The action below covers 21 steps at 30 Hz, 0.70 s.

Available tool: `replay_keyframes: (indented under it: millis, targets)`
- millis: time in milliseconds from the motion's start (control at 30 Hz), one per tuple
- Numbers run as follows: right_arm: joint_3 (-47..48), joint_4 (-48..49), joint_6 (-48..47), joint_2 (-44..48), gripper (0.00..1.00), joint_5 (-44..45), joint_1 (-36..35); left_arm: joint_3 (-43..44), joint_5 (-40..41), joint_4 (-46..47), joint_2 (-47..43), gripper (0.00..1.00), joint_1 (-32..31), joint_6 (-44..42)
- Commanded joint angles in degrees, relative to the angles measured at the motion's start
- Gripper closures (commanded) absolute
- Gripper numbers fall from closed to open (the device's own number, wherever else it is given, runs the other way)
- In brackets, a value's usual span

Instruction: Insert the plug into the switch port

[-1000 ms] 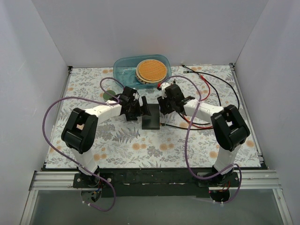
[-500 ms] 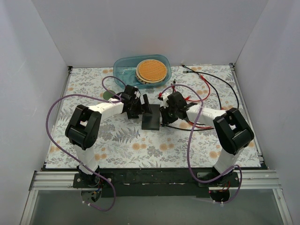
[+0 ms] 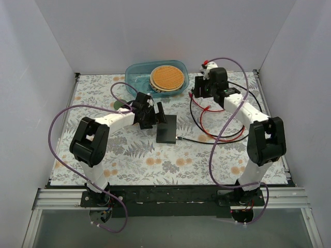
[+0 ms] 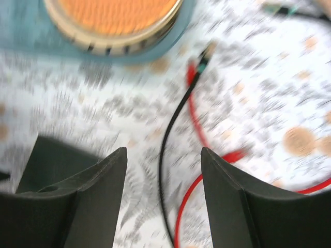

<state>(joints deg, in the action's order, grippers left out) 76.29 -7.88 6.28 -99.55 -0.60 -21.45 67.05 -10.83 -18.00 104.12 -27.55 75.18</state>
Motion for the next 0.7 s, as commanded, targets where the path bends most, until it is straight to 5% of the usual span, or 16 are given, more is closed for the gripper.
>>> replay_keyframes:
  millis: [0,333,667]
  targets:
    - [6.7,2.1,3.8,-5.6,0.35,-3.2,4.7,-0.8,0.0,0.1,-4.4,0.03,0.2,-0.9]
    - [25.2,-5.8,2.4,-23.1,0.39,-3.3,5.3,-2.5,-1.5,1.0,-4.7,0.02,0.2,-0.7]
    - [26.9,-4.7,4.1,-29.5,0.46,-5.0,5.3,-3.9,-2.0,1.3,-5.5,0.02,0.2,-0.8]
